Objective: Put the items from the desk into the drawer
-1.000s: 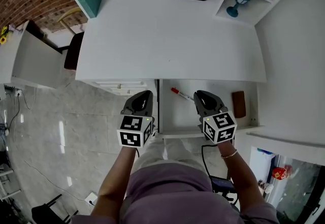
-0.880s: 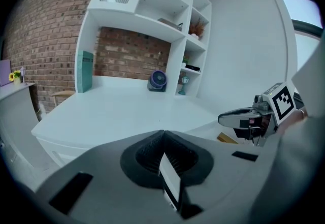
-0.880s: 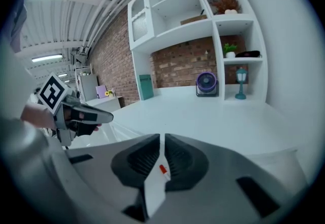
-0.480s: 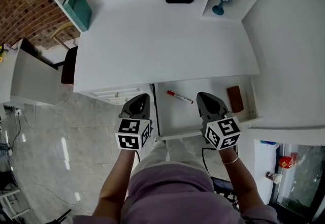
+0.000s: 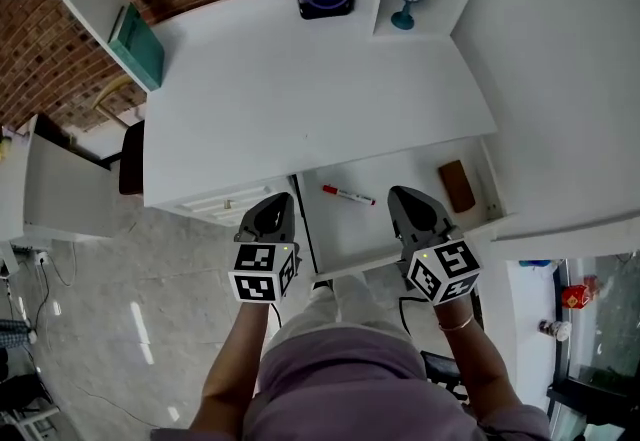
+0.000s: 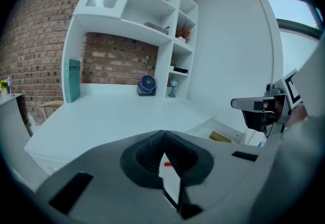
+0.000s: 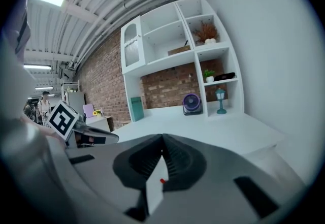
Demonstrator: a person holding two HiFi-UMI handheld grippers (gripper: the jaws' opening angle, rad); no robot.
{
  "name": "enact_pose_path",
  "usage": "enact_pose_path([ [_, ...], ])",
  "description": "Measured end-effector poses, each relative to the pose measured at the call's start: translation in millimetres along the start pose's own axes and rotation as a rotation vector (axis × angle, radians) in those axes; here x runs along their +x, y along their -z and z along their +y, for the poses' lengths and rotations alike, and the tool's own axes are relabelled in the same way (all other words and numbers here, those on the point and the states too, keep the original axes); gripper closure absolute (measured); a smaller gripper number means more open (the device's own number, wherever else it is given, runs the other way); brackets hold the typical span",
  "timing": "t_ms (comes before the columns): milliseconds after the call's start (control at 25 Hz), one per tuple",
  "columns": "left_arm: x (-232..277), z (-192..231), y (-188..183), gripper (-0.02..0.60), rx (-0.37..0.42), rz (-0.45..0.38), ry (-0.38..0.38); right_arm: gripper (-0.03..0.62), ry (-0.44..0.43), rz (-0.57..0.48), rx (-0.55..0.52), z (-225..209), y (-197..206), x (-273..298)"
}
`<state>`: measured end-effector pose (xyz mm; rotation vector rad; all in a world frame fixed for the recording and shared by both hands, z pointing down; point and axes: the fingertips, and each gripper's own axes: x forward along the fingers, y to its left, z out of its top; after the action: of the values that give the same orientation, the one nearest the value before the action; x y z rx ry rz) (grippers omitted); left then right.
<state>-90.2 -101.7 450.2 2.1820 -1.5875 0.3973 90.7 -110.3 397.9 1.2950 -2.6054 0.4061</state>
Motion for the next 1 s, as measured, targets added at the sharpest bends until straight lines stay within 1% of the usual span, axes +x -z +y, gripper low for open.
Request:
enact_pose_path([
  [520, -15, 1, -7, 0.583, 0.010, -0.030, 0.013, 0.591, 0.102, -0.022, 0.012, -8, -1, -31],
  [1000, -21, 3, -6, 0.583, 0.016, -0.031, 0.031, 0.591, 0.139, -0.035, 0.023, -1, -1, -42],
])
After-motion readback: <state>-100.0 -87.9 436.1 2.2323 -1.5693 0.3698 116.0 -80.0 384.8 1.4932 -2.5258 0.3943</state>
